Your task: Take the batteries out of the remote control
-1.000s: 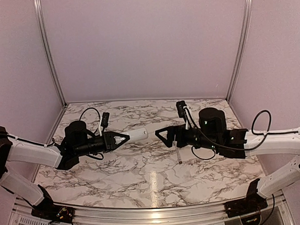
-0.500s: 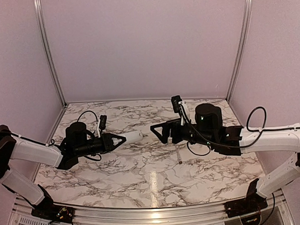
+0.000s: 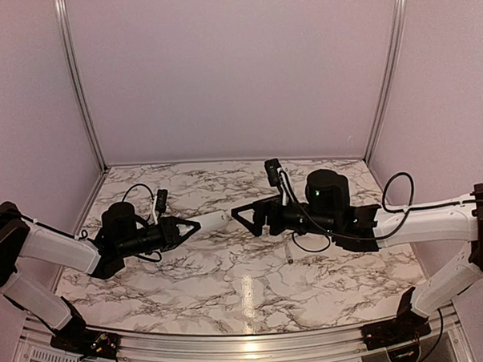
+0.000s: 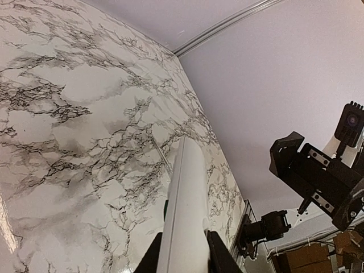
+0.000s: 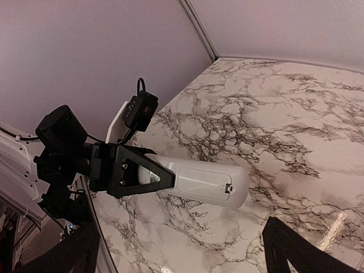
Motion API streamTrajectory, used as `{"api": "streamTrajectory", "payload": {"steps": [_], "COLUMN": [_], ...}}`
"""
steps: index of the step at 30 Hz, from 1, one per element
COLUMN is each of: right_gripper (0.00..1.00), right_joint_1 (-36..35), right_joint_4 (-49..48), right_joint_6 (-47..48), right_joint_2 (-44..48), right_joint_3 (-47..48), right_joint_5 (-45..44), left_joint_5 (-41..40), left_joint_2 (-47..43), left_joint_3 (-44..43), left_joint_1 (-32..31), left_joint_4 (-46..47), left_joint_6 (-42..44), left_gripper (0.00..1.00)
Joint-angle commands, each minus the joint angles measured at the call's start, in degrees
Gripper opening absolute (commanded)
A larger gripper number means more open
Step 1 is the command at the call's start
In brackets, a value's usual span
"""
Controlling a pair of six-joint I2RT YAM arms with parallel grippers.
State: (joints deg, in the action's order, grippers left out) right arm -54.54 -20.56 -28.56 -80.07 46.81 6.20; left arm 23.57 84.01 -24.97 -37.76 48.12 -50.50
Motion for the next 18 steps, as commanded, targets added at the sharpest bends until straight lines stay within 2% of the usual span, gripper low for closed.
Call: {"api": "streamTrajectory", "payload": {"steps": [1,10,18], "right_gripper": [0.98,0.98,0.97], "right_joint_1": [-0.72,-1.54,-2.76], "right_joint_4": [-4.63,-5.99,-4.43], "right_joint_6": [-4.57,-10.03,-9.89], "right_joint_2": [-2.94,-7.11,-10.35], "right_joint_3": [1.73,4.45,8.39], "right_joint_5": [8.26,11.25,8.47], "left_joint_5": [1.81,2.82,4.01], "left_joint_2": [1.43,1.92,2.98], "left_joint_3": [0.75,0.54,0.36], "left_joint_1": [0.26,0.25,0.26], "left_joint_4": [5.83,5.76,6.98], "left_joint_6": [-3.96,-5.87,-6.73], "left_gripper": [0.00,0.00,0.00]}}
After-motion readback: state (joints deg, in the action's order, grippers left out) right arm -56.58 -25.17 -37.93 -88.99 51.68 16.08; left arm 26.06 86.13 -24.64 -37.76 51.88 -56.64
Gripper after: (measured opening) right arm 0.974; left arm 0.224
